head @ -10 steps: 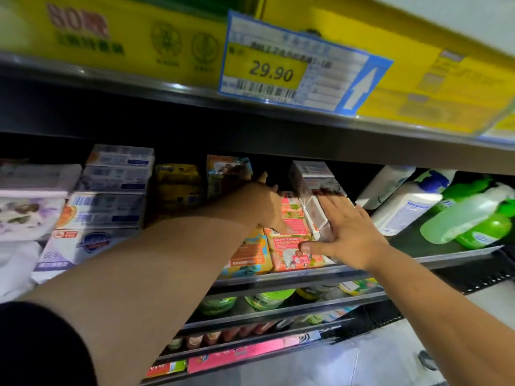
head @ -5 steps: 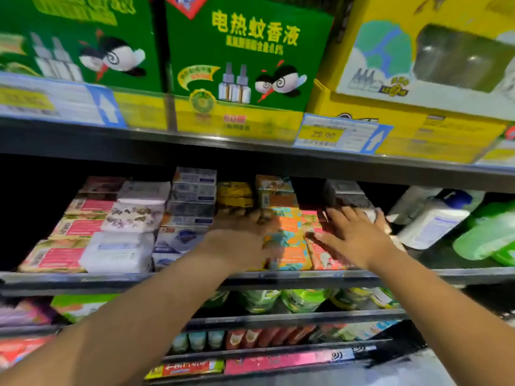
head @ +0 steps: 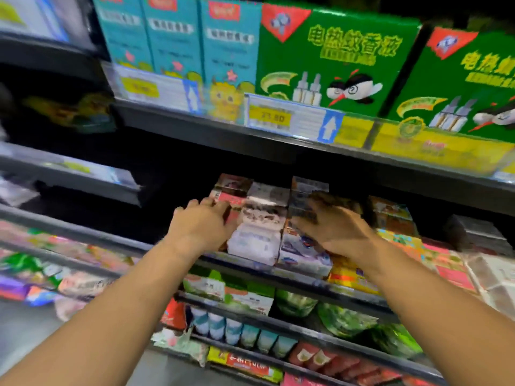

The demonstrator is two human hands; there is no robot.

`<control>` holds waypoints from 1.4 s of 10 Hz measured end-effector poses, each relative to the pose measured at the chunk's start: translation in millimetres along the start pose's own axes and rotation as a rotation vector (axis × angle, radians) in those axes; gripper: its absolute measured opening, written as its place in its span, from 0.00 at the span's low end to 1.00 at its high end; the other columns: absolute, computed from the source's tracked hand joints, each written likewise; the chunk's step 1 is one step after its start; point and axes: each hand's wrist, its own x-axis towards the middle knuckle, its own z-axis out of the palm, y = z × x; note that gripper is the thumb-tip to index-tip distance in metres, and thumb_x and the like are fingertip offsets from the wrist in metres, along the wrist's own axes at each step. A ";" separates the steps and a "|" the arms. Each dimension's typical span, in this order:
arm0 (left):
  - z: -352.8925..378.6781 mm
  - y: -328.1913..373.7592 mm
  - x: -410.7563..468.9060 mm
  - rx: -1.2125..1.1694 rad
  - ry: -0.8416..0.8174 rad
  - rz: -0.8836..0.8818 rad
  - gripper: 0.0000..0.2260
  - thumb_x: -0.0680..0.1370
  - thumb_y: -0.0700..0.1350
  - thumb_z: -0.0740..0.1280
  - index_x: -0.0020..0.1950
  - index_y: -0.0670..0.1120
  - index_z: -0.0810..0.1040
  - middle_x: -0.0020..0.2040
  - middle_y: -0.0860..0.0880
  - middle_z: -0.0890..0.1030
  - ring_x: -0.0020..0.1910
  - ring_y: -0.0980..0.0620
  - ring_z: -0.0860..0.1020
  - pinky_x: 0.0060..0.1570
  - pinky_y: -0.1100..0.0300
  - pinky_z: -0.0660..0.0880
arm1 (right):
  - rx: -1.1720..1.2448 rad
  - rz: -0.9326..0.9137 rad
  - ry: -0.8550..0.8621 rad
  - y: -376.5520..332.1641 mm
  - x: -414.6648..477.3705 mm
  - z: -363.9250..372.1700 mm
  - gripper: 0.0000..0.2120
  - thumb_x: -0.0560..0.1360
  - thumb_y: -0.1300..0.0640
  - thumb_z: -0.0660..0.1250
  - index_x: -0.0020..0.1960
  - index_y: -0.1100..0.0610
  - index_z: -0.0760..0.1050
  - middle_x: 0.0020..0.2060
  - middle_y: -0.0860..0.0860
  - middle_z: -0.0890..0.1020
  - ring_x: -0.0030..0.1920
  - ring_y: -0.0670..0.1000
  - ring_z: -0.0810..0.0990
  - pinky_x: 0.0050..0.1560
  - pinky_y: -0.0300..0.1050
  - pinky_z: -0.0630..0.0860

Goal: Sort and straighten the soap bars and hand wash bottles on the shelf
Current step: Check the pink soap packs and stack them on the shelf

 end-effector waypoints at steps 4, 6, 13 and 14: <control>44.3 -28.5 44.5 -0.190 -0.125 -0.090 0.30 0.83 0.63 0.49 0.81 0.51 0.50 0.81 0.47 0.53 0.79 0.39 0.52 0.72 0.35 0.56 | -0.029 -0.189 -0.074 -109.1 93.4 12.7 0.32 0.76 0.33 0.63 0.75 0.46 0.65 0.74 0.51 0.68 0.72 0.57 0.68 0.71 0.53 0.66; 52.6 -32.7 45.8 -0.194 -0.083 -0.077 0.31 0.81 0.66 0.47 0.80 0.51 0.52 0.80 0.48 0.58 0.79 0.38 0.53 0.70 0.36 0.59 | -0.069 -0.156 -0.129 -119.1 146.8 25.4 0.36 0.70 0.38 0.74 0.73 0.51 0.69 0.70 0.54 0.73 0.68 0.56 0.73 0.65 0.49 0.71; 54.9 -30.8 48.9 -0.175 -0.053 -0.079 0.28 0.81 0.66 0.45 0.73 0.49 0.57 0.72 0.43 0.65 0.72 0.37 0.59 0.63 0.37 0.63 | -0.299 -0.158 -0.322 -137.7 207.1 25.7 0.43 0.66 0.53 0.80 0.73 0.56 0.60 0.60 0.56 0.75 0.59 0.57 0.76 0.59 0.50 0.74; 54.0 -29.6 48.3 -0.146 -0.067 -0.080 0.28 0.81 0.65 0.45 0.73 0.48 0.60 0.71 0.45 0.65 0.72 0.37 0.59 0.62 0.38 0.62 | -0.234 -0.186 -0.302 -133.2 203.9 29.0 0.38 0.69 0.55 0.78 0.73 0.57 0.63 0.61 0.56 0.77 0.60 0.56 0.77 0.62 0.50 0.74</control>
